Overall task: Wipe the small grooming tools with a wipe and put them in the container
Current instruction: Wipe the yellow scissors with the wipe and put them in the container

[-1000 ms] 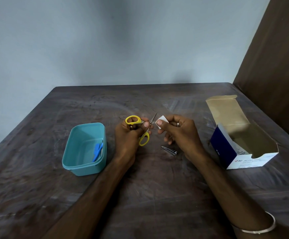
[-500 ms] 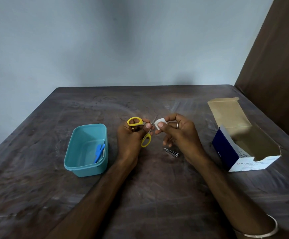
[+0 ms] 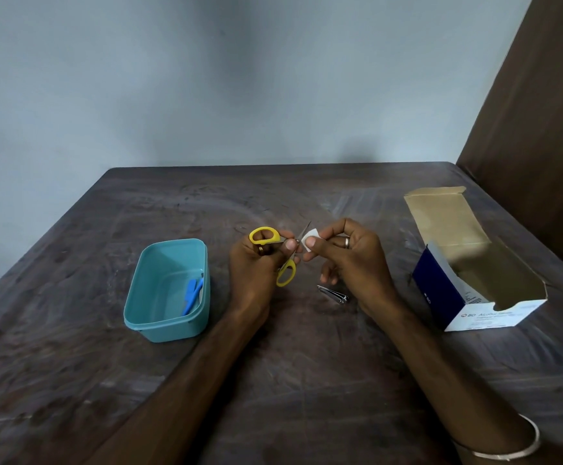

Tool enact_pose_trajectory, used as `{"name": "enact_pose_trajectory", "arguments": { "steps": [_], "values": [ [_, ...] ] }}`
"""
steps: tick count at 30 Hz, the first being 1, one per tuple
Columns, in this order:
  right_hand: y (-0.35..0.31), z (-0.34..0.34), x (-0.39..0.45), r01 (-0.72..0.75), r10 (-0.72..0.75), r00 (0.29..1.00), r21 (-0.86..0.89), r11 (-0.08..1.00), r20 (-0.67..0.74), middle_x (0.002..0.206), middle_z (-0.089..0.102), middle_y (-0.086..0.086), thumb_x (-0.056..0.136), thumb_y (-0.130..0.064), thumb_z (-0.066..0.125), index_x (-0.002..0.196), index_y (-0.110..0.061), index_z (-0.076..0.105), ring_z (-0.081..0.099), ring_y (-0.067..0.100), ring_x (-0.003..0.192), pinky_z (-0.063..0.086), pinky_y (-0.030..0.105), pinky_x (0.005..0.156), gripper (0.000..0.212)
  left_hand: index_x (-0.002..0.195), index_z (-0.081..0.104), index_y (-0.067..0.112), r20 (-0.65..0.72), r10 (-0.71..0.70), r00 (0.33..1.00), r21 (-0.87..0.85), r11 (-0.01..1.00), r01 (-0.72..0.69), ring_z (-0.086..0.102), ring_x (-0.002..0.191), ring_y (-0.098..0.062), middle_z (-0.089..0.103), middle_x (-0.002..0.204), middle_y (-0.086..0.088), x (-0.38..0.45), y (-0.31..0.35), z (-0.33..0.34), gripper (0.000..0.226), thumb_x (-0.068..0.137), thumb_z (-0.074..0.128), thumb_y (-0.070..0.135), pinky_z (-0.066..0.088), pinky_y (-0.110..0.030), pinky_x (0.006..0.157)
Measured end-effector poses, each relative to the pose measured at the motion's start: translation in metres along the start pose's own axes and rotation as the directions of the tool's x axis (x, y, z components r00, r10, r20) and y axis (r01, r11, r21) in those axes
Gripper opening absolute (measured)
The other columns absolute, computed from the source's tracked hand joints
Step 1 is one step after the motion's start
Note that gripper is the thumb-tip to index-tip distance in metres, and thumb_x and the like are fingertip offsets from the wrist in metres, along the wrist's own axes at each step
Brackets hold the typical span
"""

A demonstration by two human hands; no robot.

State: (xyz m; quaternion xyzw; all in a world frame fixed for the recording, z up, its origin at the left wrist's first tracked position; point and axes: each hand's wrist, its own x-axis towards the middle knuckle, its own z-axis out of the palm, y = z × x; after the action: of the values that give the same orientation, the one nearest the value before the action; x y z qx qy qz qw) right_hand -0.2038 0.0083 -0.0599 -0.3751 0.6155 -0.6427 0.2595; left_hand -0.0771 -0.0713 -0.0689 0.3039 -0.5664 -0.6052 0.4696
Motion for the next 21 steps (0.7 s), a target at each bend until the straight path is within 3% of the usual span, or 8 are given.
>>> {"name": "enact_pose_trajectory", "arguments": {
  "steps": [7, 11, 14, 21],
  "values": [
    [0.0007, -0.0033, 0.0034, 0.007, -0.006, 0.999, 0.013, 1.0, -0.043, 0.078, 0.077, 0.01, 0.088, -0.017, 0.074, 0.096, -0.002, 0.059, 0.053, 0.027, 0.042, 0.037, 0.026, 0.042, 0.022, 0.085, 0.07, 0.009, -0.009, -0.036, 0.999, -0.034, 0.999, 0.036, 0.073, 0.073, -0.02, 0.076, 0.077, -0.007, 0.0004, 0.0014, 0.0003, 0.011, 0.086, 0.068, -0.002, 0.061, -0.034, 0.07],
    [-0.0004, -0.0026, 0.0025, 0.039, -0.04, 0.999, 0.039, 0.998, 0.028, 0.08, 0.077, 0.01, 0.09, -0.015, 0.071, 0.098, -0.006, 0.065, 0.054, 0.025, 0.044, 0.038, 0.027, 0.044, 0.014, 0.084, 0.07, 0.009, -0.039, -0.099, 0.994, -0.086, 0.992, 0.095, 0.071, 0.071, -0.021, 0.073, 0.078, -0.008, 0.0004, 0.0038, 0.0008, 0.012, 0.085, 0.069, -0.002, 0.056, -0.026, 0.06],
    [0.0017, 0.0009, 0.0002, 0.01, -0.011, 0.998, 0.033, 0.999, 0.058, 0.079, 0.077, 0.01, 0.088, -0.016, 0.073, 0.094, -0.005, 0.069, 0.054, 0.024, 0.047, 0.039, 0.027, 0.045, 0.012, 0.083, 0.071, 0.009, -0.039, -0.126, 0.991, -0.099, 0.988, 0.122, 0.069, 0.07, -0.02, 0.072, 0.077, -0.008, 0.0004, 0.0031, 0.0013, 0.012, 0.084, 0.07, -0.002, 0.056, -0.026, 0.062],
    [0.0066, 0.0021, 0.0018, -0.07, 0.073, 0.995, 0.05, 0.996, -0.069, 0.072, 0.074, 0.01, 0.083, -0.02, 0.079, 0.089, -0.001, 0.065, 0.055, 0.018, 0.047, 0.043, 0.025, 0.041, 0.025, 0.084, 0.072, 0.005, 0.073, -0.112, 0.991, -0.078, 0.99, 0.117, 0.07, 0.073, -0.022, 0.075, 0.078, -0.012, -0.0052, 0.0014, 0.0066, 0.01, 0.085, 0.068, -0.004, 0.055, -0.027, 0.063]
  ]
}}
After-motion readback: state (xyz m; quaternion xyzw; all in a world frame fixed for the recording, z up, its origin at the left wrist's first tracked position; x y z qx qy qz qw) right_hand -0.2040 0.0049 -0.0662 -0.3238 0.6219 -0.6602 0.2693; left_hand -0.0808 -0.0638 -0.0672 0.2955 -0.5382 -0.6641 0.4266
